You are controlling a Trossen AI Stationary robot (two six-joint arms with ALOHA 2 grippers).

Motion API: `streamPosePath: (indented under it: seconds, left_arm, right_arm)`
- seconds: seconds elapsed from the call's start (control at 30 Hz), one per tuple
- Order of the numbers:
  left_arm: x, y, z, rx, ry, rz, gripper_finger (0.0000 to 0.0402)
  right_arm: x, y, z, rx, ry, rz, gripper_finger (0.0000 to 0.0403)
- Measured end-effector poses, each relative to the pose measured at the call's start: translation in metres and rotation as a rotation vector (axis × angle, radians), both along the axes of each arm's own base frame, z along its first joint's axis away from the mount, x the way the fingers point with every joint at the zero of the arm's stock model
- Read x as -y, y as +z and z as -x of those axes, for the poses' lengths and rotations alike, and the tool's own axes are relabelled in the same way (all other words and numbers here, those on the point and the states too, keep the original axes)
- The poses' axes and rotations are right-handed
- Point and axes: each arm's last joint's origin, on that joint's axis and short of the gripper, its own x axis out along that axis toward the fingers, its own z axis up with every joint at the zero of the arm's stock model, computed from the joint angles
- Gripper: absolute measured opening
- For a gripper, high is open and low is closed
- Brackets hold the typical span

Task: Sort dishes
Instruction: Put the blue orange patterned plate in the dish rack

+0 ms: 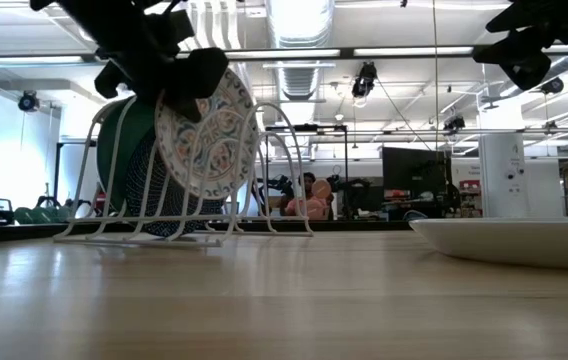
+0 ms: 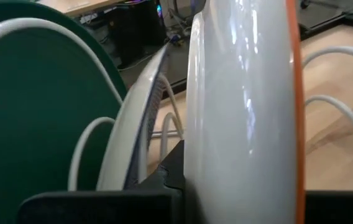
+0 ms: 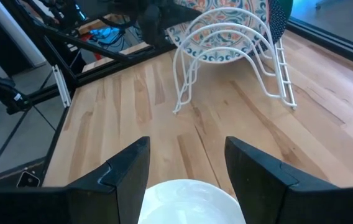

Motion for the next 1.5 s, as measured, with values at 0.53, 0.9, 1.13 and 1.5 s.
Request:
streamPosePath:
  seconds: [0.53, 0.9, 1.13, 1.5]
  left_arm:
    - [0.003, -0.03, 0.01, 0.079, 0.008, 0.031, 0.0024]
    - [0.003, -0.046, 0.015, 0.112, 0.002, 0.044, 0.0024]
    - [0.003, -0.046, 0.014, 0.117, 0.002, 0.045, 0.0024]
    - [0.004, -0.056, 0.008, 0.093, 0.004, 0.04, 0.0024]
  right_arm:
    - [-0.001, 0.002, -0.003, 0.024, 0.0, -0.007, 0.0199]
    - [-0.002, 0.002, -0.005, 0.02, 0.0, -0.006, 0.0199]
    - [-0.002, 0.002, -0.005, 0.021, 0.0, -0.006, 0.0199]
    - [-0.002, 0.002, -0.005, 0.02, 0.001, -0.006, 0.0199]
